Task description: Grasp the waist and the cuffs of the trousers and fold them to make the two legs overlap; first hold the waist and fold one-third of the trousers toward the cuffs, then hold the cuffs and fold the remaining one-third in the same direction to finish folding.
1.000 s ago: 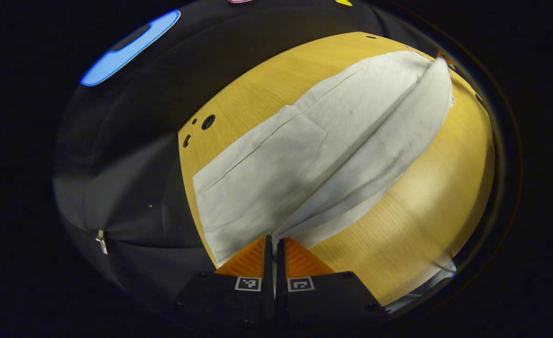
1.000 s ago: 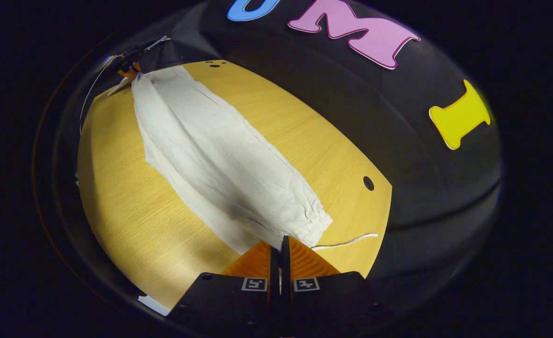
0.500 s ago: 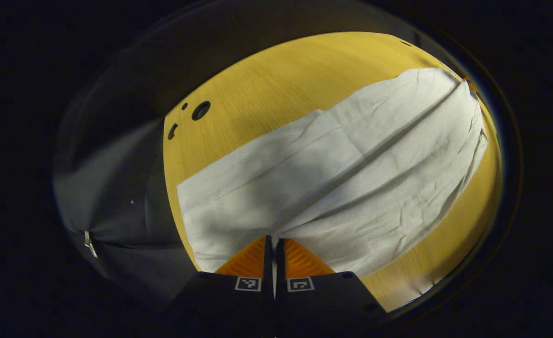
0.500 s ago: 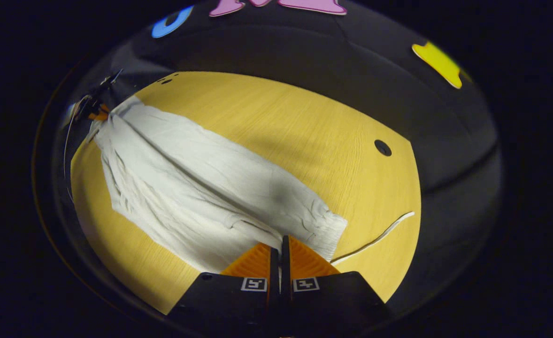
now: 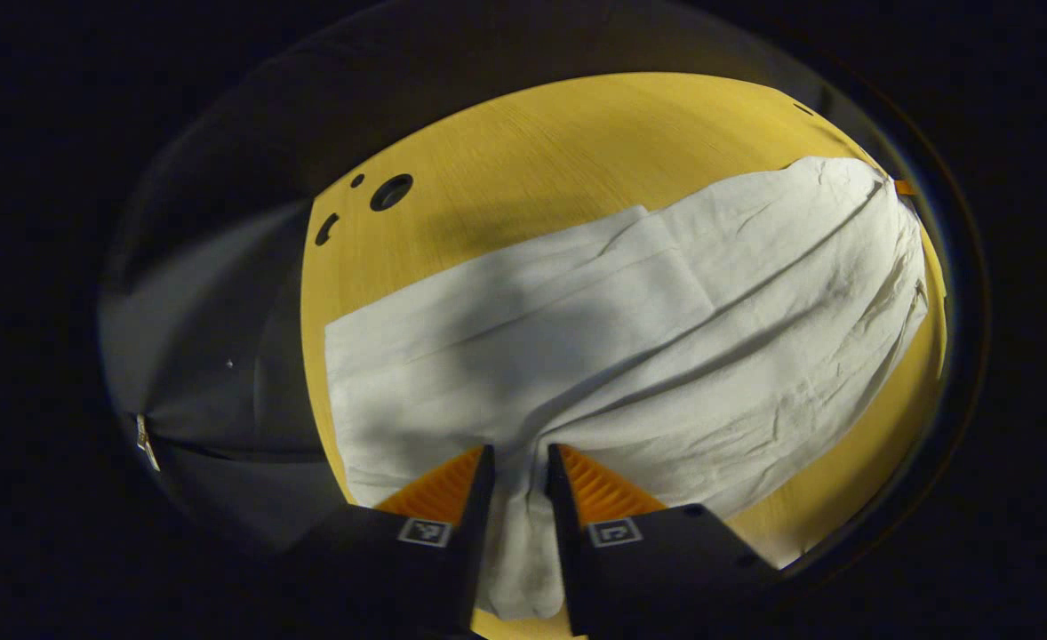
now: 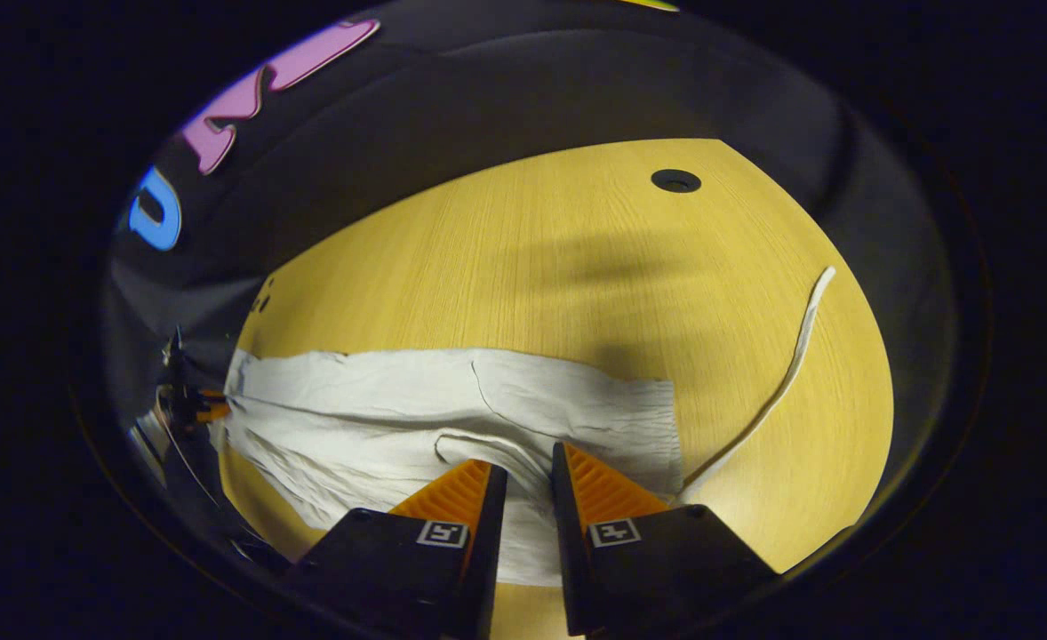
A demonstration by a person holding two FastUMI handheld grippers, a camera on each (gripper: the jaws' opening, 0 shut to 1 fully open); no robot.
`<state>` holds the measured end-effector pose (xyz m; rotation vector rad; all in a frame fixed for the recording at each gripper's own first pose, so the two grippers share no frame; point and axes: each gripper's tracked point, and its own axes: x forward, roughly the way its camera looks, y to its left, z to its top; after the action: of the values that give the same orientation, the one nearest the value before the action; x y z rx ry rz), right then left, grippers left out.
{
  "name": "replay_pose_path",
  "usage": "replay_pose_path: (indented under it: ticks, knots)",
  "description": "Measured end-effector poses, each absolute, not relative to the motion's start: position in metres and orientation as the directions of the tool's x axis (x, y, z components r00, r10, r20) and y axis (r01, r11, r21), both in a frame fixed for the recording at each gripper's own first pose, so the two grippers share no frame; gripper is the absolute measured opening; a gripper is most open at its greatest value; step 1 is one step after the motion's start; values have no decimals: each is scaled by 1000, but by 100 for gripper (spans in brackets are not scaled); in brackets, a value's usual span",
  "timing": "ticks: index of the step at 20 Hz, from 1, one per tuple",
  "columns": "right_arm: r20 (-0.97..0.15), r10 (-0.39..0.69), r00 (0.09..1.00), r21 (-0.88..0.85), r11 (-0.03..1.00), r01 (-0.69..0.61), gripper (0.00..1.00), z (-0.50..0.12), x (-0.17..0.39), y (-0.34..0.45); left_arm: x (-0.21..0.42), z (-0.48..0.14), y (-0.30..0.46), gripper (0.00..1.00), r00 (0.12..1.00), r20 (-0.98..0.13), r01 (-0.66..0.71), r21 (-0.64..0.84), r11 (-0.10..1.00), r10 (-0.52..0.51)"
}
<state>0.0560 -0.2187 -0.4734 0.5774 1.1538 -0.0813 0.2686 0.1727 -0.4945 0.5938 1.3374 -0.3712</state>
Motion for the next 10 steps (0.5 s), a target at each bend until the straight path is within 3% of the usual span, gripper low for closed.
replay_pose_path:
  ticks: [3, 4, 5, 7, 10]
  knots:
    - [-843, 231, 486, 447, 804, 392, 39, -458, 62, -225, 270, -480, 179, 67, 249, -967, 564, 184, 805, 47]
    - [-839, 229, 493, 451, 800, 396, 40, -454, 62, -226, 268, -475, 181, 85, 256, -966, 559, 189, 807, 49]
    - [-842, 229, 489, 445, 807, 389, 41, -452, 60, -226, 267, -473, 185, 94, 266, -962, 556, 198, 807, 53]
    - [-857, 202, 474, 398, 843, 361, 42, -451, 55, -230, 265, -465, 191, 98, 292, -954, 558, 224, 799, 64]
    - [-856, 146, 496, 356, 863, 358, 98, -443, 56, -243, 259, -457, 200, 98, 324, -943, 546, 257, 797, 83]
